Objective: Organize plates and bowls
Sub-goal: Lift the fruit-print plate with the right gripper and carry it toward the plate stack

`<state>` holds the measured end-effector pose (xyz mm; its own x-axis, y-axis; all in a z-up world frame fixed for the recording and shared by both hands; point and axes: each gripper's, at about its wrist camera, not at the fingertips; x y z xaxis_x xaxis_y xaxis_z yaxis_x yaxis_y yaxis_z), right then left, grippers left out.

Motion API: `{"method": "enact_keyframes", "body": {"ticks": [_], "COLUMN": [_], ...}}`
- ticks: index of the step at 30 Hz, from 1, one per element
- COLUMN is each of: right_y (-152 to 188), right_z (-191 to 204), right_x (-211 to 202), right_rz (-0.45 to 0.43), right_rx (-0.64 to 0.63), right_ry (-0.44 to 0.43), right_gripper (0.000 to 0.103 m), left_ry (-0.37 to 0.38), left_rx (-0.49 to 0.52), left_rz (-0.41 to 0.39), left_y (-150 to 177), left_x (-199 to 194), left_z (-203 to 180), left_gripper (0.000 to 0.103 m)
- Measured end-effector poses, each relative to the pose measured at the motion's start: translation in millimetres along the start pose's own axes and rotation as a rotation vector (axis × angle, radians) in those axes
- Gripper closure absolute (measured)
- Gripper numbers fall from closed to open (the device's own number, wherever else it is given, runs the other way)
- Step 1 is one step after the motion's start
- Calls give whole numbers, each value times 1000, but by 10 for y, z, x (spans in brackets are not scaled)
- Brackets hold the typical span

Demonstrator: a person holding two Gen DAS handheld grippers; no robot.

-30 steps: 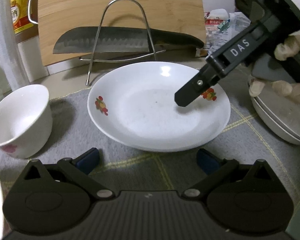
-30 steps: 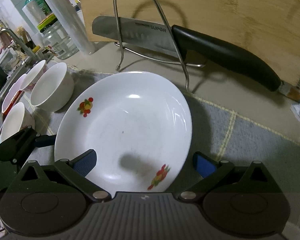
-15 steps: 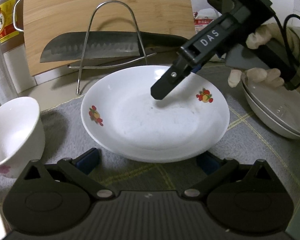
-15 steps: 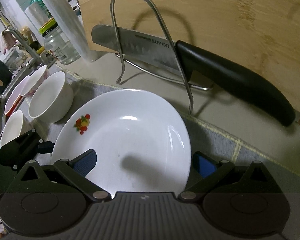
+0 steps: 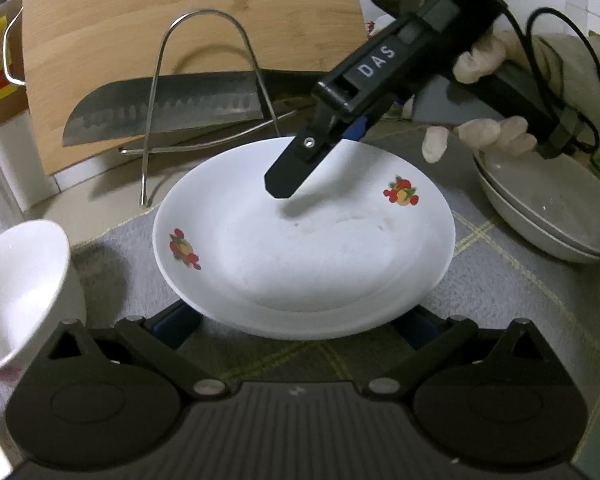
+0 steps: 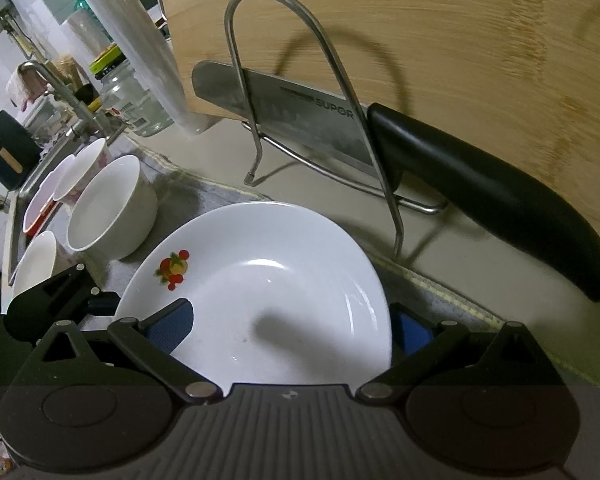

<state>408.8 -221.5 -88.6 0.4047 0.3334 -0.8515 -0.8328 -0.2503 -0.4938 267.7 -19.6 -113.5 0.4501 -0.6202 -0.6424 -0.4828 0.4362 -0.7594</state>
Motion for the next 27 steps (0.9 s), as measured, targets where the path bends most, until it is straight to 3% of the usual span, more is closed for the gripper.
{"method": "enact_keyframes", "body": {"ticks": [12, 27], "right_y": [-36, -9], "right_z": [35, 146], "right_x": [37, -8], "right_rz": [13, 6], "right_rx": [-7, -43], "right_ry": [-48, -30], "right_gripper": [0, 0], "left_ry": [6, -19], "left_rx": [28, 42], "left_rz": [-6, 11], "left_y": [11, -5], "left_x": [-19, -46], "left_z": [-10, -52], "left_gripper": [0, 0]}}
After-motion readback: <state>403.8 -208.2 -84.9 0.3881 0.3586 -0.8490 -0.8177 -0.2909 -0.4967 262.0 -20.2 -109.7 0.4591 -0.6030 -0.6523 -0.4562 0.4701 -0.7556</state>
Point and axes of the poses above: each gripper's, at about its wrist camera, not at the fingertips, and x roughly the way its jaws point, z to its left, y to its underside, and after that the axes turned 14 degrees about y, right-handed
